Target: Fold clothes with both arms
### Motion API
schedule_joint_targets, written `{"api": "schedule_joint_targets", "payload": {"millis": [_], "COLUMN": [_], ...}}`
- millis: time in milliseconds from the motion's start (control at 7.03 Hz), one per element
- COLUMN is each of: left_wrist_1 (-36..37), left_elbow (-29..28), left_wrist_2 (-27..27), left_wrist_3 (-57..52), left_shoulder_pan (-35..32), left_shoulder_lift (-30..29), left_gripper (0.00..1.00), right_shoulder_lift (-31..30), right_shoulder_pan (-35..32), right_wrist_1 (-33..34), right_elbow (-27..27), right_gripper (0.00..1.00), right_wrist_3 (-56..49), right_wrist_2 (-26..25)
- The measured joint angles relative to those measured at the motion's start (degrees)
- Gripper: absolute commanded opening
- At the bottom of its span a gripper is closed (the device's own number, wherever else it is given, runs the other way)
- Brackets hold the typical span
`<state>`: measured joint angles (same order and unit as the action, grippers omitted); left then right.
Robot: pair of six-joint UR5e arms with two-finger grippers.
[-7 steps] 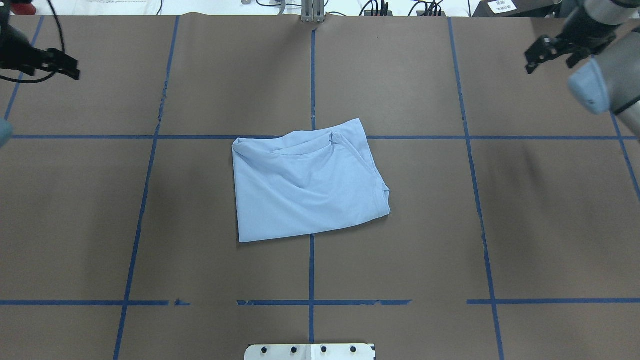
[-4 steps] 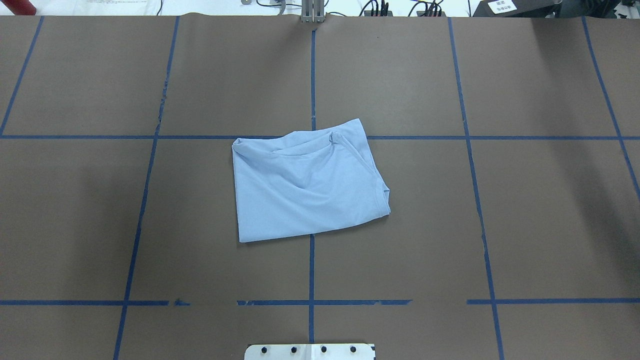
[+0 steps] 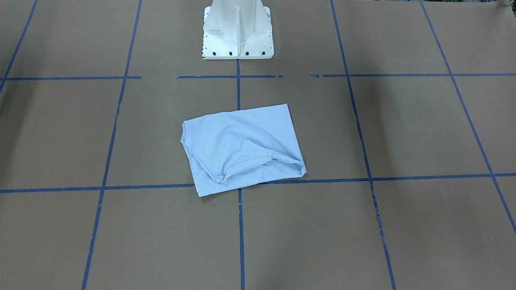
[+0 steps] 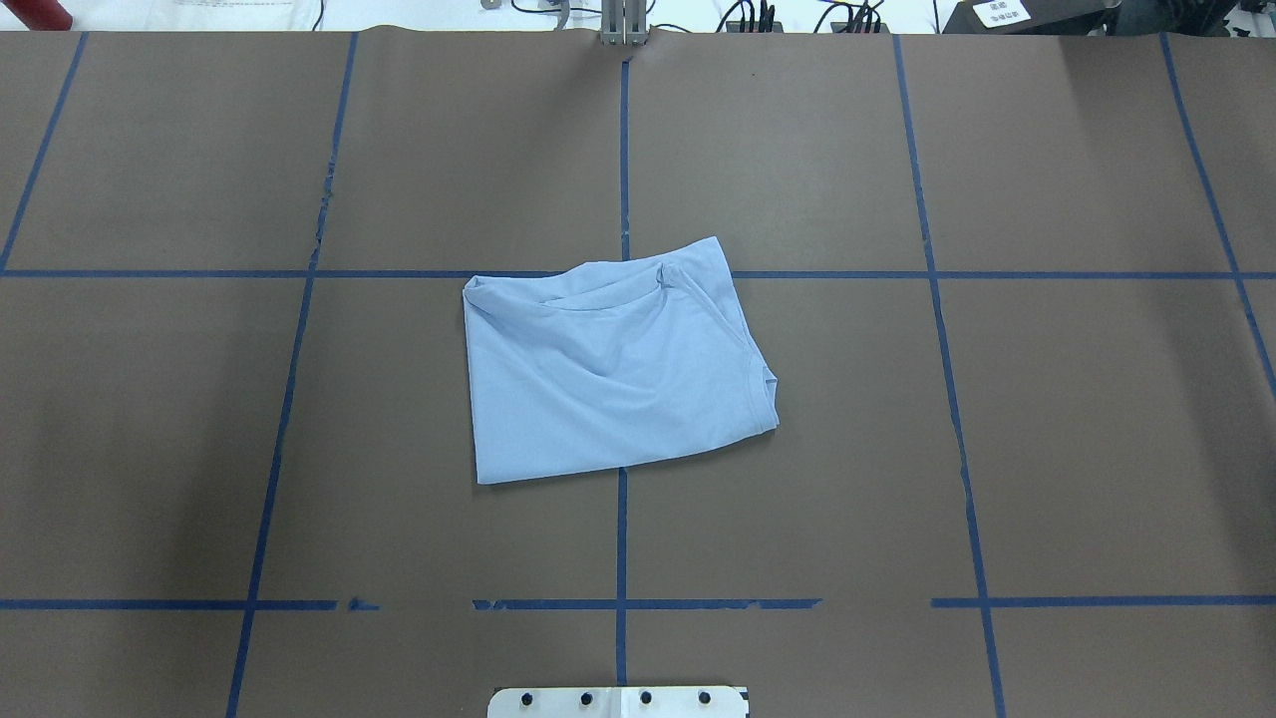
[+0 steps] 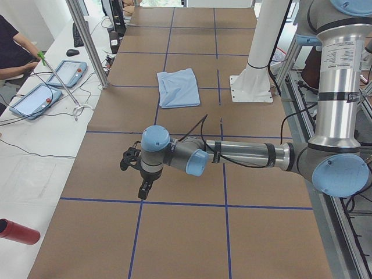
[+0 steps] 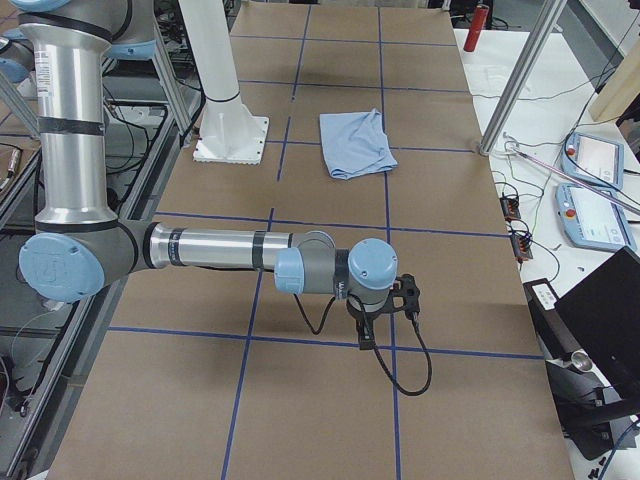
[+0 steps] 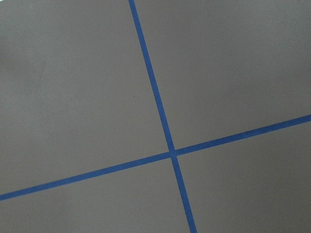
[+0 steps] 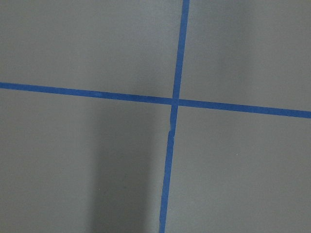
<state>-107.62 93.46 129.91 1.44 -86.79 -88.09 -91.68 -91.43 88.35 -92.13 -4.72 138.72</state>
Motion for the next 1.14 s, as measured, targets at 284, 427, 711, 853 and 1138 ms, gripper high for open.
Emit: {"api": "schedule_joint_targets", "payload": {"millis": [284, 427, 711, 853, 1138], "left_wrist_1": [0.6, 2.7, 8.9, 12.1, 17.2], "left_elbow": [0.2, 0.4, 1.2, 1.4, 1.3], "left_wrist_2": [1.6, 1.8, 1.8, 1.8, 2.1], "left_wrist_3": [0.3, 0.2, -1.8, -4.8, -12.0], "left_shoulder_pan": [-0.3, -0.4, -0.6, -0.7, -1.1], "left_shoulder_lift": [0.9, 0.9, 0.6, 0.5, 0.6], "left_gripper": [1.0, 1.0, 1.0, 1.0, 1.0], "right_shoulder_lift": [-1.1, -1.3, -1.3, -1.3, -1.4], "right_shoulder_pan": [-0.1, -0.1, -0.1, -0.1, -0.1], "right_wrist_1": [-0.6, -0.7, -0.7, -0.6, -0.5], "right_elbow": [-1.0, -1.0, -0.9, -0.9, -0.9], "right_gripper": [1.0, 1.0, 1.0, 1.0, 1.0], "right_wrist_3": [0.5, 0.6, 0.6, 0.6, 0.6], "right_wrist_2": [0.1, 0.1, 0.1, 0.1, 0.1]}}
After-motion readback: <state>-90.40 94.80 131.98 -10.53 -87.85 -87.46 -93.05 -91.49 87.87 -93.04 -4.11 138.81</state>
